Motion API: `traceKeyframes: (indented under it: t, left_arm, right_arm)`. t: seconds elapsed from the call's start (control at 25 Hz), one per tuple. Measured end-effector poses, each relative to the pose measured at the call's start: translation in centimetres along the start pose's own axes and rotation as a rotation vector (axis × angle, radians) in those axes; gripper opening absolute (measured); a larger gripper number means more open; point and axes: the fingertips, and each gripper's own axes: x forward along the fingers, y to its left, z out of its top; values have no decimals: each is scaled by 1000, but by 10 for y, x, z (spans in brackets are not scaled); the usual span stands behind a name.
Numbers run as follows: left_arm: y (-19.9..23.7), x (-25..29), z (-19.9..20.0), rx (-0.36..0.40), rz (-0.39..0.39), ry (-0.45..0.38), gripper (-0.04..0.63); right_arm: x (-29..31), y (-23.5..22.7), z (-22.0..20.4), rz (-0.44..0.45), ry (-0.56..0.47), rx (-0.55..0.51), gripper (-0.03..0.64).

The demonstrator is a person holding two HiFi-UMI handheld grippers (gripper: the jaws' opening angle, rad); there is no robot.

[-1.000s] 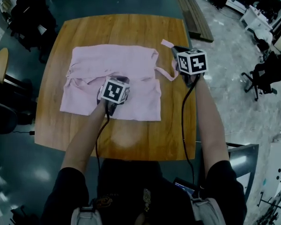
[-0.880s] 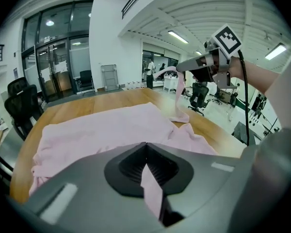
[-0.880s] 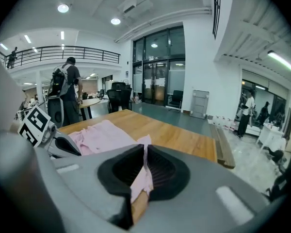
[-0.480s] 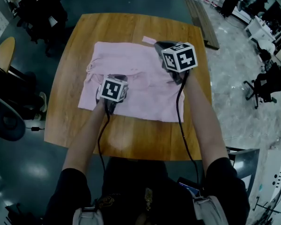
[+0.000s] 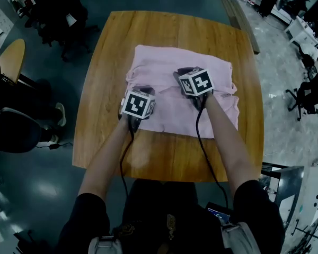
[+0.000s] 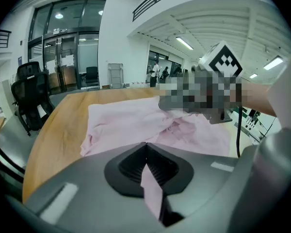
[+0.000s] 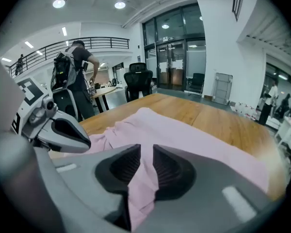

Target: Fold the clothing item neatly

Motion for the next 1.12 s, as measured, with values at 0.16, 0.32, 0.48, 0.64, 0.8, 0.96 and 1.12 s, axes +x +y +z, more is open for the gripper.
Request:
traceKeyframes:
  t: [0.16,0.32,0.48,0.64,0.8,0.96,1.12]
  left_arm:
    - [27,-8,-19,31,18,20,8]
    - [48,-21,-37,39,47,22,8]
    - [56,-39,-49,27,62,19,43]
    - [55,-54,-63,17,112,1,84]
    - [49,-61,-89,26,186,1,182]
    - [52,-67,-123,-15,242,41,257]
    - [50,-64,-154,-66,256,84,302]
  right_arm:
    - [8,11,-17,0,-14,56,192]
    - [-27,8,-36,-47,-37,95,193]
    - [-77,-9,-83,-134,-5,130,193]
    - [-114,-13,-128,-176,-7,153,193]
    - [-148,-19,-181,-267,-2,146,192]
    - [-187,-34,-236,-340,20,204,192]
    - [-214,-58,-285,-423,51,260,193]
